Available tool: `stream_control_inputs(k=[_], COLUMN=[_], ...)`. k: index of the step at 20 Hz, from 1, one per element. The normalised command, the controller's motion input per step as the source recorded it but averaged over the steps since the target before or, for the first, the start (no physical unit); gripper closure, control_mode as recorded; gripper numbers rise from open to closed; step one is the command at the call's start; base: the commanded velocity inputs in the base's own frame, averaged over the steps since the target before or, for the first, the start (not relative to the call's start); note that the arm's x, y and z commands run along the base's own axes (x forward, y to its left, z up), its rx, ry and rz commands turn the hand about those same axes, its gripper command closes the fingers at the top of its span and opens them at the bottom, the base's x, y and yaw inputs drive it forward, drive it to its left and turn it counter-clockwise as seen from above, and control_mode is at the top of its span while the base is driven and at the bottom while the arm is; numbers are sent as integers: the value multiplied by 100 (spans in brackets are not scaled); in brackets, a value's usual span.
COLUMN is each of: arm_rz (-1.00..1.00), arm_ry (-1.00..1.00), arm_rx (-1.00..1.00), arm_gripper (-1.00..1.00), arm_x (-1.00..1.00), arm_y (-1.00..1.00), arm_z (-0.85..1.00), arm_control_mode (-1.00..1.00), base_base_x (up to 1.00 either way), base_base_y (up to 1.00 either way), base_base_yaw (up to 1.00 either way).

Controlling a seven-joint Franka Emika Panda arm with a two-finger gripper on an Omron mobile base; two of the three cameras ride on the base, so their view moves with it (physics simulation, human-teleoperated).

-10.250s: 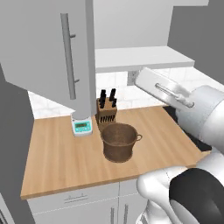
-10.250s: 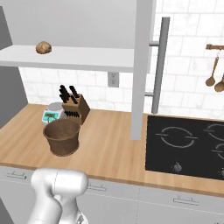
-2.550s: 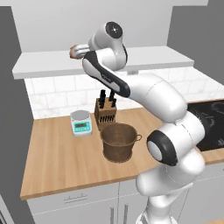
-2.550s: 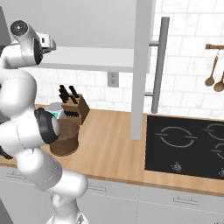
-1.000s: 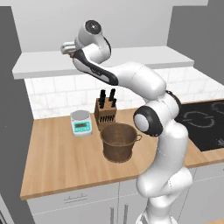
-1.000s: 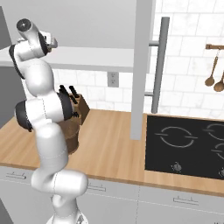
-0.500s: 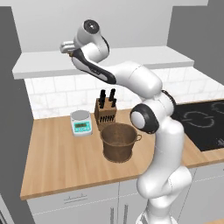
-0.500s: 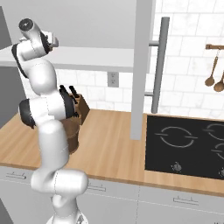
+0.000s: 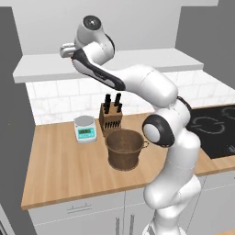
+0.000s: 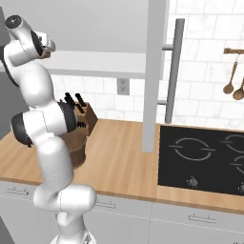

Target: Open the cabinet, pick up the bread from the cabinet and place it in the basket. Then move the basket to the dining counter.

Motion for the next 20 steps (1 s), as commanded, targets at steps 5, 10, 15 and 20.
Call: stream_control_inputs(k=[5,10,15,20], arm_rz=[0,0,0,0], arm_ry=[-13,-13,0,11], arm_rx=[0,0,1,1], arm_gripper=[100,100,100,100], arm_x=[-98,-100,-100,-100], arm_y=[-6,0,0,-5], arm_z=[-12,80,50,13], arm_control_mode=[-100,-100,-100,-100], base_base_x=[0,0,0,0], base_base_y=[0,0,0,0], base_base_yaw=[0,0,0,0])
